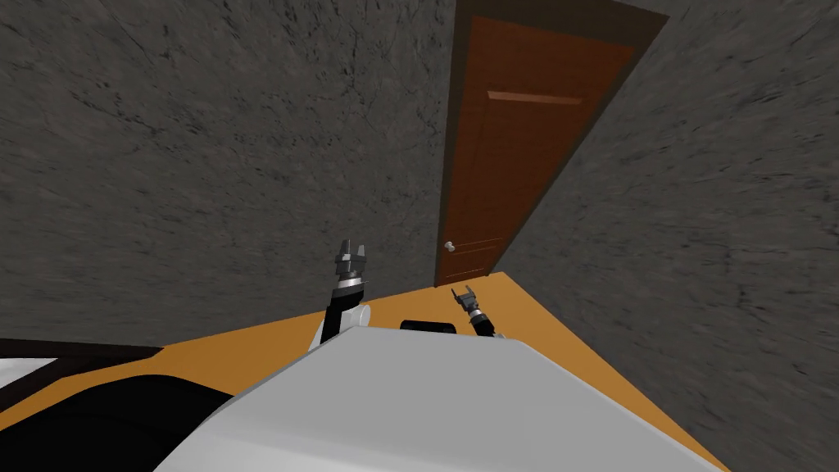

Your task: Pull the door open

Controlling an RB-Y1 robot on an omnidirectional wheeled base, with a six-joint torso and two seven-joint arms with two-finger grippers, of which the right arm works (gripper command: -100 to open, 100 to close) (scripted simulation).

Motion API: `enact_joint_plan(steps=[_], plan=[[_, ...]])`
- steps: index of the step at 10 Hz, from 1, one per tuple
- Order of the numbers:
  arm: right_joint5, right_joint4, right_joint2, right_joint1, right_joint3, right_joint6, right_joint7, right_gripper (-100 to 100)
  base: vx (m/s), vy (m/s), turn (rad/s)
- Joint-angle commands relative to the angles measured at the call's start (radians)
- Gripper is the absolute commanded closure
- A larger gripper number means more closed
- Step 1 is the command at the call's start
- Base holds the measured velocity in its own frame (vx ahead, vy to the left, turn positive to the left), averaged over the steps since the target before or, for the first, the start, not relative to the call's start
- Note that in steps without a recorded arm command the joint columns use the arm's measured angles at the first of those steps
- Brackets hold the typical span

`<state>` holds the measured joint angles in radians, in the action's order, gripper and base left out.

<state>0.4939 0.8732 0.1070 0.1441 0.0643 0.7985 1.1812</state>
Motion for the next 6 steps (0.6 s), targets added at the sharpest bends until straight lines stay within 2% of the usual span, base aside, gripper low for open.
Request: enact_joint_plan(steps=[1, 6], plan=[[-0.013, -0.025, 0.004, -0.011, 0.028, -0.001, 0.012, -100, 0.047, 0.005, 0.172], [-0.057, -0.09, -0.001, -0.051, 0.131, -0.02, 0.058, -100, 0.091, -0.024, 0.199]])
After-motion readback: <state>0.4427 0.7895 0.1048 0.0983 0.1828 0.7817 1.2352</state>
